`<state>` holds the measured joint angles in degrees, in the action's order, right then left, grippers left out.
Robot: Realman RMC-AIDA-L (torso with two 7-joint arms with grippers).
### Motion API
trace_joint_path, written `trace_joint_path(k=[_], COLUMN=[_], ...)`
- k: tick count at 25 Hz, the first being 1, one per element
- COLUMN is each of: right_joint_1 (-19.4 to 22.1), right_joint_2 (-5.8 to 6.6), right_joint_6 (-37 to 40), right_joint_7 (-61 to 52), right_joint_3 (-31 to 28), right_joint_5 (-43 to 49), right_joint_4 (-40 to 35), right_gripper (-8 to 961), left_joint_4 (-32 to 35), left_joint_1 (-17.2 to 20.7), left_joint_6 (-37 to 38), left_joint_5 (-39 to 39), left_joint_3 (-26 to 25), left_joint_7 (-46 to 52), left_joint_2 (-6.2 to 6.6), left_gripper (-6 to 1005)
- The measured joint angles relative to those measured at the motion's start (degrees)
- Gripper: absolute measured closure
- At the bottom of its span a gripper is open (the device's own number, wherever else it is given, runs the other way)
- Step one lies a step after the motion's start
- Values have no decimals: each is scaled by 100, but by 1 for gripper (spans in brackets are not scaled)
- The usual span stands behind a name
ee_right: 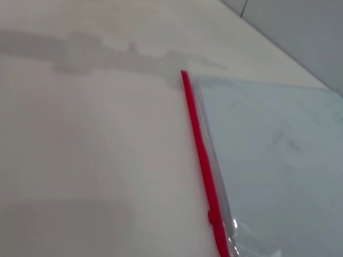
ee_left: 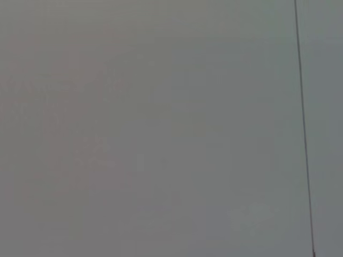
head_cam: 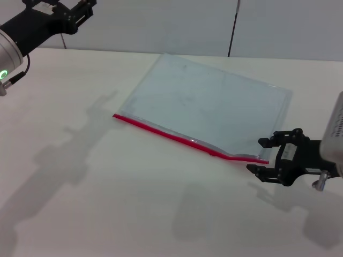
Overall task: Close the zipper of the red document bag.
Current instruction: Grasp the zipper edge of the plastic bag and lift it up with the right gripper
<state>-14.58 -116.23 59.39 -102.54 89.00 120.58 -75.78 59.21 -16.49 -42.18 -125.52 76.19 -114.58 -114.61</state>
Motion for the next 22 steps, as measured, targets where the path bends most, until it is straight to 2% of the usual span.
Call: trace_joint_path(k=[8,22], right_joint_1=[-11,-39], right_joint_2=[-14,-13], right_joint_6=[-683,-1283], right_joint_7=[-356,-1010], right_joint_3=[618,1171], right_joint_5=[558,1444], right_joint_4=[-31,-116], right_gripper=[306,287], left_joint_4=[3,120], left_joint_1=[1,14], left_joint_6=[0,-1], left_joint_5=[6,10], left_joint_3=[0,0], left_joint_7=[5,12], left_joint_2=[8,28], left_gripper=[414,413])
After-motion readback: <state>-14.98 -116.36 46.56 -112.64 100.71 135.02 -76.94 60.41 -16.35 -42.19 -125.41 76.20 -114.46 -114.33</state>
